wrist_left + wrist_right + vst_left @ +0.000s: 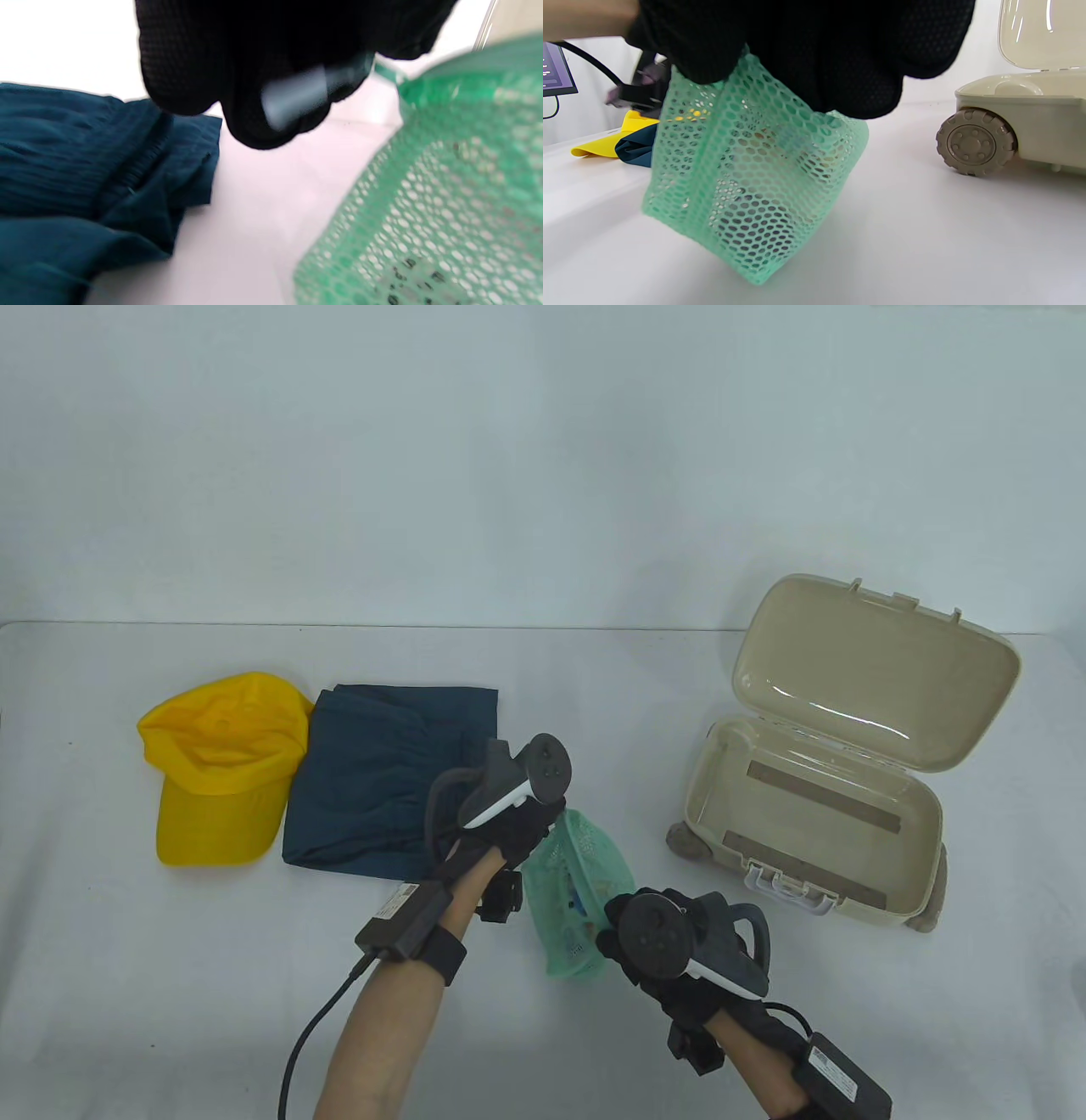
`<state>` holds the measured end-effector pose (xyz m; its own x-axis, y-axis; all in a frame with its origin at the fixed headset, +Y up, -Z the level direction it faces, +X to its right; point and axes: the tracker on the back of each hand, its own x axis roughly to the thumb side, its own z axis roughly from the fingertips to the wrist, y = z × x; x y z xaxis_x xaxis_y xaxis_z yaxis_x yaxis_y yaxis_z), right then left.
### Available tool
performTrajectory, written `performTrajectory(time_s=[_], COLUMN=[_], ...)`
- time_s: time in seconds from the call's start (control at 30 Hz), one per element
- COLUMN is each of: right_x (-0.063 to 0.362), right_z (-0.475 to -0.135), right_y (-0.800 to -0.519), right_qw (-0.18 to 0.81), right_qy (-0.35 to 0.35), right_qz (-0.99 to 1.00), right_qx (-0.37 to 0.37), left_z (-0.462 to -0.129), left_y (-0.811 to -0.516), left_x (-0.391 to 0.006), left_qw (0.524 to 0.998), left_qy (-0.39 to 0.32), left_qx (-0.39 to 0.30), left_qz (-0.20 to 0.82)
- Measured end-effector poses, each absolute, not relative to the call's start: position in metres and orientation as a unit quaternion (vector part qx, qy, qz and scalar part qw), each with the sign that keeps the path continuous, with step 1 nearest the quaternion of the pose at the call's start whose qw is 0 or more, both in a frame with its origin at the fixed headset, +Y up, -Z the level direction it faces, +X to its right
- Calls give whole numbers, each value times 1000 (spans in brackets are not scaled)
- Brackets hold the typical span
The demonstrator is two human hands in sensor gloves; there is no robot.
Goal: Pack suitcase
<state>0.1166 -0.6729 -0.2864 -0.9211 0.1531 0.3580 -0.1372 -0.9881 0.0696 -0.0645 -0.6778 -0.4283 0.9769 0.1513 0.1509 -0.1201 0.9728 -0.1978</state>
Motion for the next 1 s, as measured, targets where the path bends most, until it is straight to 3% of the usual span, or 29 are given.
performTrajectory(time_s=[0.33,0.53,0.67,0.8,1.0], right_x=[118,125,127,131,145], right_z=[-287,-285,-283,-286,-303], right_y=[-671,-663,-660,-656,-651], right_qw=[85,114,113,104,102], right_qy=[44,17,-16,-40,-26], right_qz=[976,975,980,984,991], right_qx=[197,188,165,139,82], left_z=[-333,-282,-271,-274,-272], left_y=[-631,-634,-649,-663,-664], left_x=[-130,-154,-166,-171,-169], left_qw=[984,977,981,981,981], left_qy=[-150,-186,-177,-169,-175], left_qx=[1,28,37,8,13], left_qz=[91,103,65,90,83])
